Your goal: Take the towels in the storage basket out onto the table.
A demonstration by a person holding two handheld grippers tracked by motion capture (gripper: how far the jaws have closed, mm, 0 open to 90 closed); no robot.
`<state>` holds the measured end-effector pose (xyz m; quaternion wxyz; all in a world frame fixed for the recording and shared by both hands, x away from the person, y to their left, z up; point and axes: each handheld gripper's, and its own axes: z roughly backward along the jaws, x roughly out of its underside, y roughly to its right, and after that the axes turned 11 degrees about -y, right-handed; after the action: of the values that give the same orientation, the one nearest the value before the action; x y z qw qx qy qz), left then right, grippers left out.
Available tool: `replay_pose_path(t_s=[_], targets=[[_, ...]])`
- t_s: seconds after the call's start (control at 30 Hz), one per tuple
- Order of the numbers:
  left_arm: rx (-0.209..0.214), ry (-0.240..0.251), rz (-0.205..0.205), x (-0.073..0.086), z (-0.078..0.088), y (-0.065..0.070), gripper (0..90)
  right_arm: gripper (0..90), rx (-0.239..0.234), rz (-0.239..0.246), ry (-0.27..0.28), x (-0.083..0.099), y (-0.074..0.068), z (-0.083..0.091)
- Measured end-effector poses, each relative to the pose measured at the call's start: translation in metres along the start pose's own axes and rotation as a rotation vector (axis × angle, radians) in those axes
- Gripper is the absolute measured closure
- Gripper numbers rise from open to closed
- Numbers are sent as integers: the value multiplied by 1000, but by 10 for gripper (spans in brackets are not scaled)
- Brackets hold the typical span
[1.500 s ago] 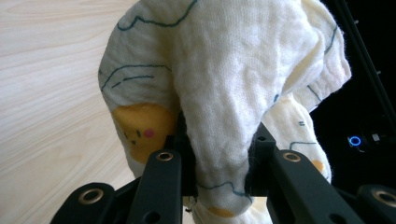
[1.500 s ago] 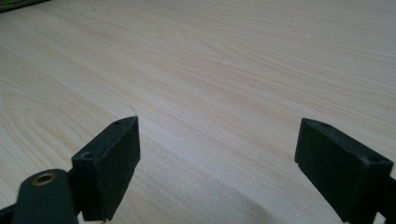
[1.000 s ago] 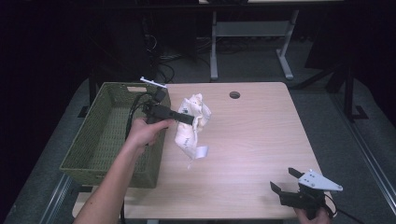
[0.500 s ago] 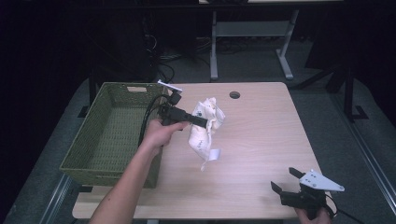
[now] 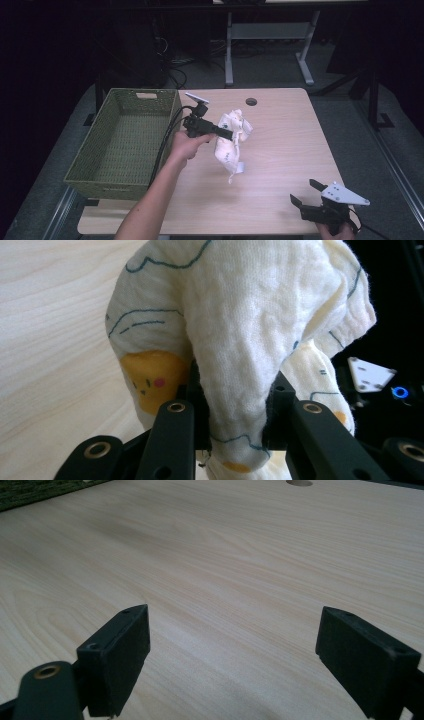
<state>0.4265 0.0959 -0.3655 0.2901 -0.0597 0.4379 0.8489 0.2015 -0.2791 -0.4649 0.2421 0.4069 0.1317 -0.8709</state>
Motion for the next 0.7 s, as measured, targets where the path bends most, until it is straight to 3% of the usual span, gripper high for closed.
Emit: replay_pose_path(t_s=[0.1,0.27,0.3,0.4,0.7], targets=[[-61,-40,2,-1,-17,-1,714,137,0,1,1,0,1,0],[-103,-45,10,-2,-36,-2,713,137,-2,-2,2,0,1,1],[-125,-42,18,-2,-40,-3,713,137,0,-1,3,0,1,1],[-246,-62,0,-2,-53,-2,708,137,1,-3,4,0,1,1],[-424,-50,-56,1,-80,-1,704,137,-4,-4,3,1,2,1]])
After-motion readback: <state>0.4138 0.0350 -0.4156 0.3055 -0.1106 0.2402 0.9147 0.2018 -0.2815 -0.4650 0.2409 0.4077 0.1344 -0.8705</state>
